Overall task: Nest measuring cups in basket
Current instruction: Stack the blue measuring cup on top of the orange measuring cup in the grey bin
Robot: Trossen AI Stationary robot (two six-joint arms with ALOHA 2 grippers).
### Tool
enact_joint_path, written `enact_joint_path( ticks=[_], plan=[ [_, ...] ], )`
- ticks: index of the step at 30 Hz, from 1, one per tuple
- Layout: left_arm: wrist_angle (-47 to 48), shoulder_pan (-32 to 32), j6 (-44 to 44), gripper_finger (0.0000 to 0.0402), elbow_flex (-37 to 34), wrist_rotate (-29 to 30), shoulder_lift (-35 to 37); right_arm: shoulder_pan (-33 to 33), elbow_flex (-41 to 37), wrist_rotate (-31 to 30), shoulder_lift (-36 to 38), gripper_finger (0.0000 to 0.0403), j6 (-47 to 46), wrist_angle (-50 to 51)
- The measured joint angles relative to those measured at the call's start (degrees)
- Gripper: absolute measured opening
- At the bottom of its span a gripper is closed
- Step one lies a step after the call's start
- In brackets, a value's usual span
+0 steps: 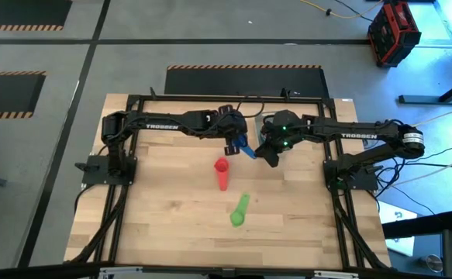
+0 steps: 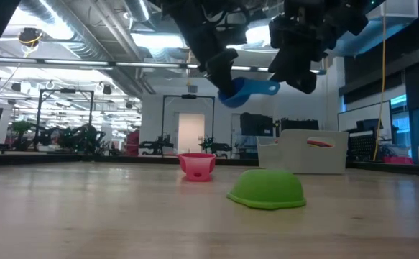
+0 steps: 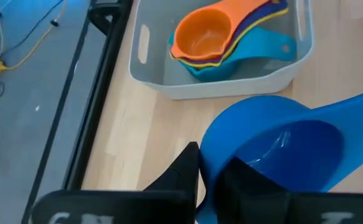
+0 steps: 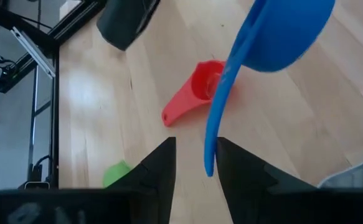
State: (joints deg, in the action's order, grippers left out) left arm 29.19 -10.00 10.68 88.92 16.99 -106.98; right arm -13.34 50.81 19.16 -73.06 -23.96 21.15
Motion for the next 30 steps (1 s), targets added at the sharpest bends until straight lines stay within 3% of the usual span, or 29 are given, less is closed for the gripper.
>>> enact_joint_path(
  ticks=[13, 17, 23, 30],
  plan=[
    [-3.3, 0.1, -3.0, 0.0019, 0.0, -0.1, 0.0, 0.0, 0.0, -0.1, 0.0, 0.0117, 0.3, -0.9],
    [-3.3, 0.1, -3.0, 0.0020, 0.0, -0.2, 0.0, 0.0, 0.0, -0.1, 0.0, 0.0089, 0.4, -0.6],
    [-3.3, 0.2, -3.0, 0.0020, 0.0, -0.3, 0.0, -0.1, 0.0, -0.6, 0.0, 0.0017, 3.1, 0.0],
    [-3.3, 0.3, -3.0, 0.0032, 0.0, -0.2, 0.0, 0.0, -0.1, -0.4, 0.0, 0.0012, 3.3, 0.4]
  ],
)
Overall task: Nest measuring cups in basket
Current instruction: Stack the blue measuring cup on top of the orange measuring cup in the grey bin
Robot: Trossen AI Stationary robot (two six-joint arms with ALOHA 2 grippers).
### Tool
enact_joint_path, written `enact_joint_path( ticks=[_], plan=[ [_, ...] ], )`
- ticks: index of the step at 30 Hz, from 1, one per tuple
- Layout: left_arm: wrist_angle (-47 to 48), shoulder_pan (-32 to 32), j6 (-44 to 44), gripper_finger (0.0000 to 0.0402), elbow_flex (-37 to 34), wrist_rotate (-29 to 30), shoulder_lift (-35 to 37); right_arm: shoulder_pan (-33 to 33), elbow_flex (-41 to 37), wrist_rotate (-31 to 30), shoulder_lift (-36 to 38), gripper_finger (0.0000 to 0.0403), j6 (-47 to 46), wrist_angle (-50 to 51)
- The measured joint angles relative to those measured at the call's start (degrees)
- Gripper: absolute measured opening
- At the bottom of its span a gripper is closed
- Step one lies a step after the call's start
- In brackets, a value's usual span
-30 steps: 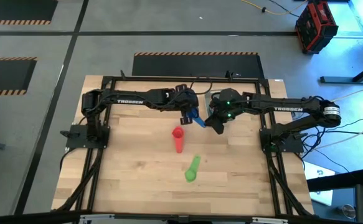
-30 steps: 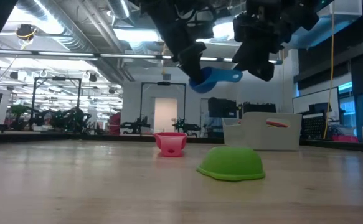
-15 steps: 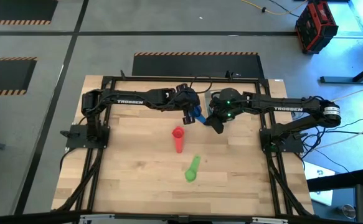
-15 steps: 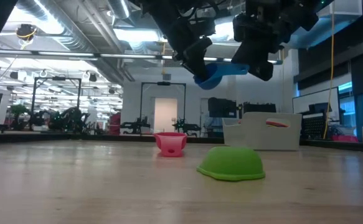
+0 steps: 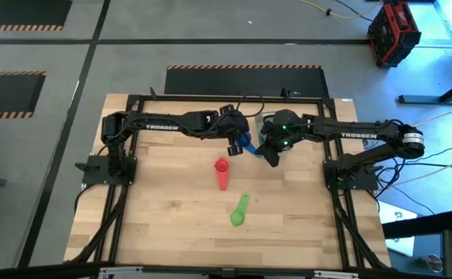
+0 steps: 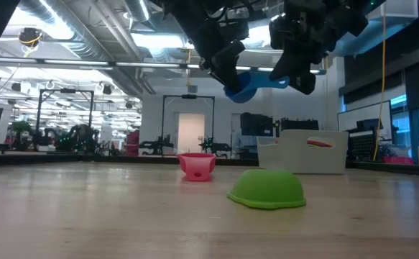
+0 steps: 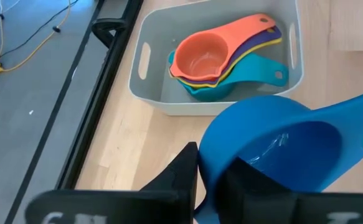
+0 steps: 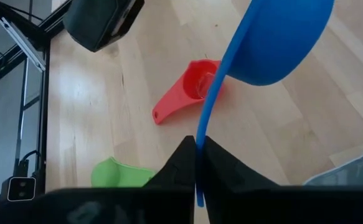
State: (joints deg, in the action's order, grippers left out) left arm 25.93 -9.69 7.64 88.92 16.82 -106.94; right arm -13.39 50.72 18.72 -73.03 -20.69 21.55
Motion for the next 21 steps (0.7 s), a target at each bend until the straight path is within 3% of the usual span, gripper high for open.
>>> enact_joint_path(
  ticks=[14, 21],
  plan=[
    [-2.2, -0.1, 0.1, 0.0111, 0.0, -2.4, 0.0, -0.4, 0.0, 0.7, 0.1, 0.0010, 0.3, 0.7],
    [-2.6, -0.1, 0.4, 0.0118, 0.0, -2.9, 0.2, -2.7, 0.0, 0.9, 1.9, 0.0010, 0.8, 4.0]
  ],
)
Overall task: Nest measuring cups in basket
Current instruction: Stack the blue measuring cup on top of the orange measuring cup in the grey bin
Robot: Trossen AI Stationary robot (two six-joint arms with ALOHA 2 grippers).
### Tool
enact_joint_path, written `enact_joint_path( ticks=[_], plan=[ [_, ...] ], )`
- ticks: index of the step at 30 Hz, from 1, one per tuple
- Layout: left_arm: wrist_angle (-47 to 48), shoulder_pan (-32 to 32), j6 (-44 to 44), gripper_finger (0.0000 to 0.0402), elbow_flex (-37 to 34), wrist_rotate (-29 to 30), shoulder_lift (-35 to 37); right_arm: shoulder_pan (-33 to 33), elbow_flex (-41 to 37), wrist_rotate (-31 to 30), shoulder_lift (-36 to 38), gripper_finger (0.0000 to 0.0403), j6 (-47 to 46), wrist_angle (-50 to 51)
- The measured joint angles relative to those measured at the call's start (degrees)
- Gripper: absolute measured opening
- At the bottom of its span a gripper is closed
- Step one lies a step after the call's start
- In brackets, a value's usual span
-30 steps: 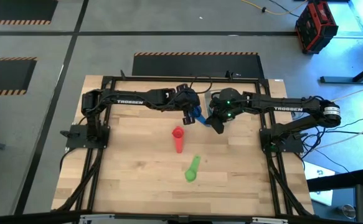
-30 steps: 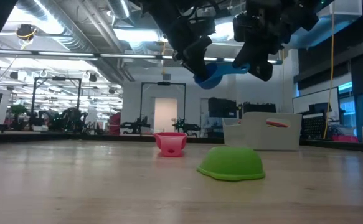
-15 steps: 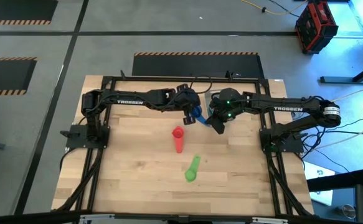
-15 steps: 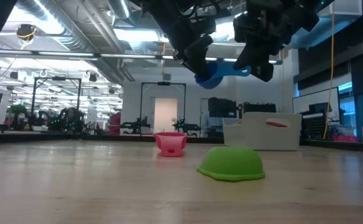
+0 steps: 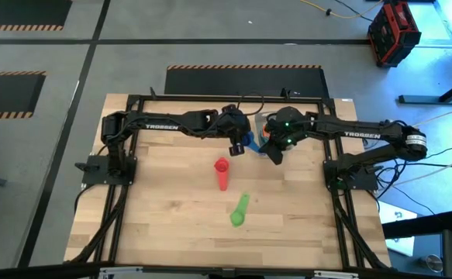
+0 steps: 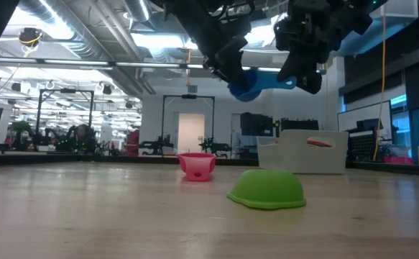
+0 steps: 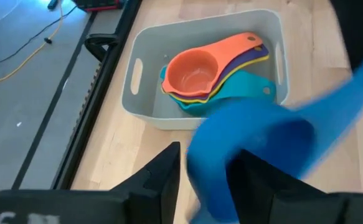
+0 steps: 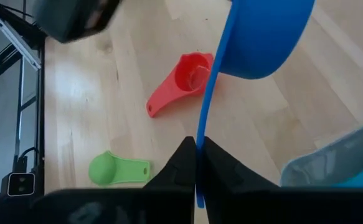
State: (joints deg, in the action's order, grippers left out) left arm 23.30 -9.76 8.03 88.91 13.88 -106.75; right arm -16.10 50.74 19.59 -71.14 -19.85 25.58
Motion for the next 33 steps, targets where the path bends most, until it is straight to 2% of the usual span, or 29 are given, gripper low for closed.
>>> enact_joint_path(
  ticks=[14, 18, 22, 28, 33],
  plan=[
    [0.5, 0.1, 0.0, 0.0119, 0.0, -0.1, 2.7, -8.6, 0.1, 0.0, 6.4, 0.0010, 2.8, 13.3],
    [0.6, 0.1, 0.0, 0.0119, 0.0, -2.8, 2.7, -11.9, -0.2, 0.6, 8.5, 0.0010, 5.5, 17.6],
    [0.6, 0.1, -0.1, 0.0118, 0.0, -5.1, 2.7, -16.2, -4.4, 4.0, 10.0, 0.0010, 6.5, 15.2],
    [0.6, 0.1, -0.2, 0.0119, 0.0, -6.0, 2.7, -22.1, -12.2, 13.3, 10.1, 0.0010, 5.1, 5.7],
    [0.6, 0.1, -0.2, 0.0118, 0.0, -6.1, 2.7, -26.2, -15.4, 15.8, 10.1, 0.0010, 5.7, 4.2]
  ],
)
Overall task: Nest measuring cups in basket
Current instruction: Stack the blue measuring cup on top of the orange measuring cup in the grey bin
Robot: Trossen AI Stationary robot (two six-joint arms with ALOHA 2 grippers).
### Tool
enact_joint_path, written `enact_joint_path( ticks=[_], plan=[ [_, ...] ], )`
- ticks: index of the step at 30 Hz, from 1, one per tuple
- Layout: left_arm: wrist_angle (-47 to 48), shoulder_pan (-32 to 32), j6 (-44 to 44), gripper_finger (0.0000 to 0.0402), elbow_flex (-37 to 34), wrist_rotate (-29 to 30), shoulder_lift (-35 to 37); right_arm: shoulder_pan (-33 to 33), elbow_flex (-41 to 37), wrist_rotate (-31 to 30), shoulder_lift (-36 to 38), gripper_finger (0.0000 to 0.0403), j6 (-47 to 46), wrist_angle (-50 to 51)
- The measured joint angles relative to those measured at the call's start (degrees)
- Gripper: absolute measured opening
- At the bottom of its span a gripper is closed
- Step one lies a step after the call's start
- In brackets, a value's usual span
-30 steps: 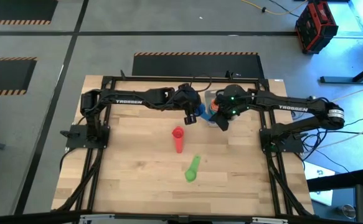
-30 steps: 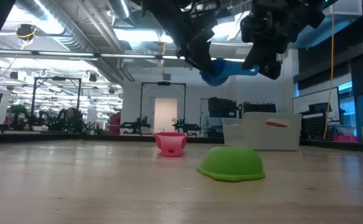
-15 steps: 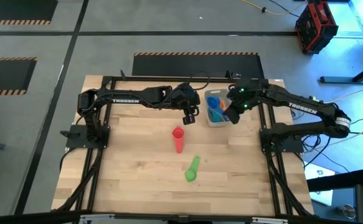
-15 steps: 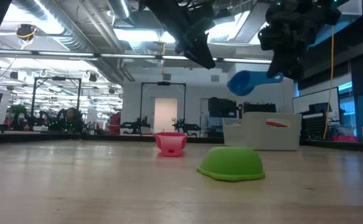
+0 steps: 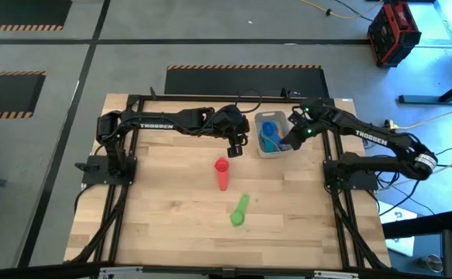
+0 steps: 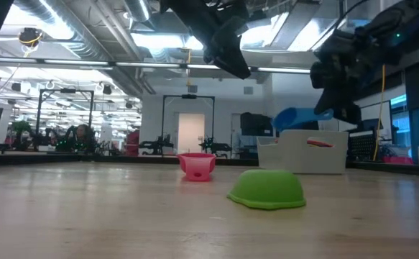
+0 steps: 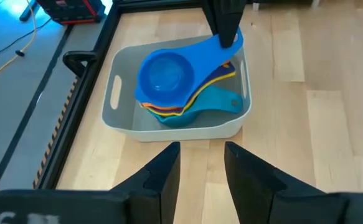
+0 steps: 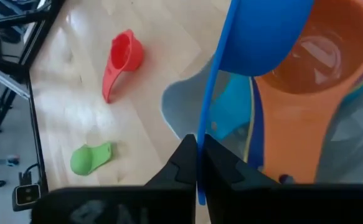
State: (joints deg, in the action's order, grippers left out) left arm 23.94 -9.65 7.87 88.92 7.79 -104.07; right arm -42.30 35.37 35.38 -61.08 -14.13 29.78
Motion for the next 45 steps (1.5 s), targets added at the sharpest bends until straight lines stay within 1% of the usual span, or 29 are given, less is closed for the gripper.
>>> enact_joint_path(
  ticks=[5, 11, 17, 19, 22, 24, 32, 45],
  plan=[
    [0.0, 0.0, 0.0, 0.0118, 0.0, 0.0, 0.0, -2.9, -2.0, 3.8, 0.0, 0.0010, 0.9, -2.3],
    [0.0, 0.0, 0.0, 0.0119, 0.0, 0.0, 0.0, -4.8, -4.4, 3.3, 0.0, 0.0012, 0.8, -2.9],
    [0.0, 0.0, 0.0, 0.0119, 0.0, 0.0, 0.0, -5.1, -5.0, 3.2, 0.0, 0.0014, 0.6, -3.6],
    [0.0, 0.0, 0.0, 0.0119, 0.0, 0.0, 0.0, -5.1, -5.0, 2.2, 0.0, 0.0015, -0.3, -3.9],
    [0.0, 0.0, 0.0, 0.0118, 0.0, 0.0, 0.0, -5.1, -5.0, -1.7, 0.0, 0.0020, -2.0, -3.9],
    [0.0, 0.0, 0.0, 0.0119, 0.0, 0.0, 0.0, -5.1, -5.0, -3.1, 0.0, 0.0025, -2.1, -3.9],
    [0.0, 0.0, 0.0, 0.0119, 0.0, 0.0, 0.0, -5.1, -5.0, -2.6, 0.0, 0.0044, -2.1, -3.9],
    [0.0, 0.0, 0.0, 0.0118, 0.0, 0.0, 0.0, -5.1, -5.0, -2.2, 0.0, 0.0047, -2.2, -3.7]
  ],
)
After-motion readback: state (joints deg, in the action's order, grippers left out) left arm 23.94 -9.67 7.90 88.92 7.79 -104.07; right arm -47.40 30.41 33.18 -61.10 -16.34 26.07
